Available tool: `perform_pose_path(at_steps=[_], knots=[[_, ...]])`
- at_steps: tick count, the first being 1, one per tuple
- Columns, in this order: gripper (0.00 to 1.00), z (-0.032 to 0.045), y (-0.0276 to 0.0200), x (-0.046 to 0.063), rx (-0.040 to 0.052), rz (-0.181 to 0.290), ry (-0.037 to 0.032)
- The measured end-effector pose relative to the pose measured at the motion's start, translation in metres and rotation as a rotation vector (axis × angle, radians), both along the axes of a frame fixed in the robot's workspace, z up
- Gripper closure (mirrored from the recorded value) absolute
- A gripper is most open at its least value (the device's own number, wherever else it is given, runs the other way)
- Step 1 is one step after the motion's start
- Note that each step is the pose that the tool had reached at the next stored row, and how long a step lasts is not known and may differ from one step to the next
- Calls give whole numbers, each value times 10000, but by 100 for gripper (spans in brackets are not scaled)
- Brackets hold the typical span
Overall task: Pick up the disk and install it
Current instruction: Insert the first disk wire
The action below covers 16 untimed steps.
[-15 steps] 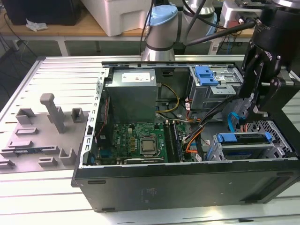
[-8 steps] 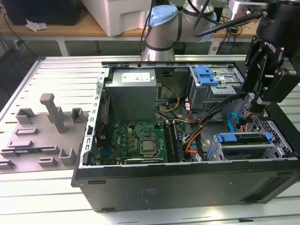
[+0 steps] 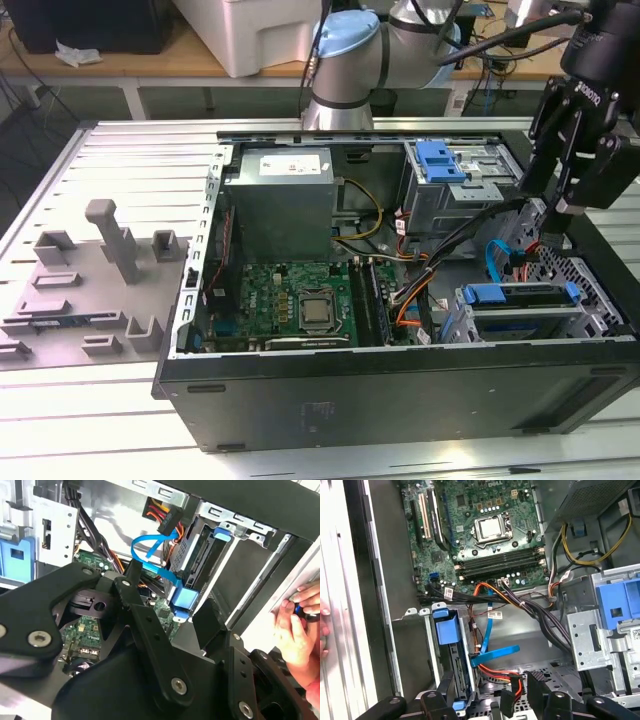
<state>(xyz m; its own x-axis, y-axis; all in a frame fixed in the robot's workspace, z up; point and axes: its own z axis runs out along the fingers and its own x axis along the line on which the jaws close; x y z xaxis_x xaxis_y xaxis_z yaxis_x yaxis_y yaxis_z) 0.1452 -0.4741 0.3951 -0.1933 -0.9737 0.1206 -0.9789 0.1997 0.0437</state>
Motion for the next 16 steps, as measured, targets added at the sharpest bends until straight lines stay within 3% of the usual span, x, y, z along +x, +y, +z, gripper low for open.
perform_pose_path(at_steps=[2,4,6,10,16], knots=[[31,-8,38,8,-175,-1,1],[31,-23,123,31,-550,-1,0],[31,-40,208,79,-736,-1,0],[31,-51,253,110,-780,-1,1],[31,-76,400,200,-894,-6,1]])
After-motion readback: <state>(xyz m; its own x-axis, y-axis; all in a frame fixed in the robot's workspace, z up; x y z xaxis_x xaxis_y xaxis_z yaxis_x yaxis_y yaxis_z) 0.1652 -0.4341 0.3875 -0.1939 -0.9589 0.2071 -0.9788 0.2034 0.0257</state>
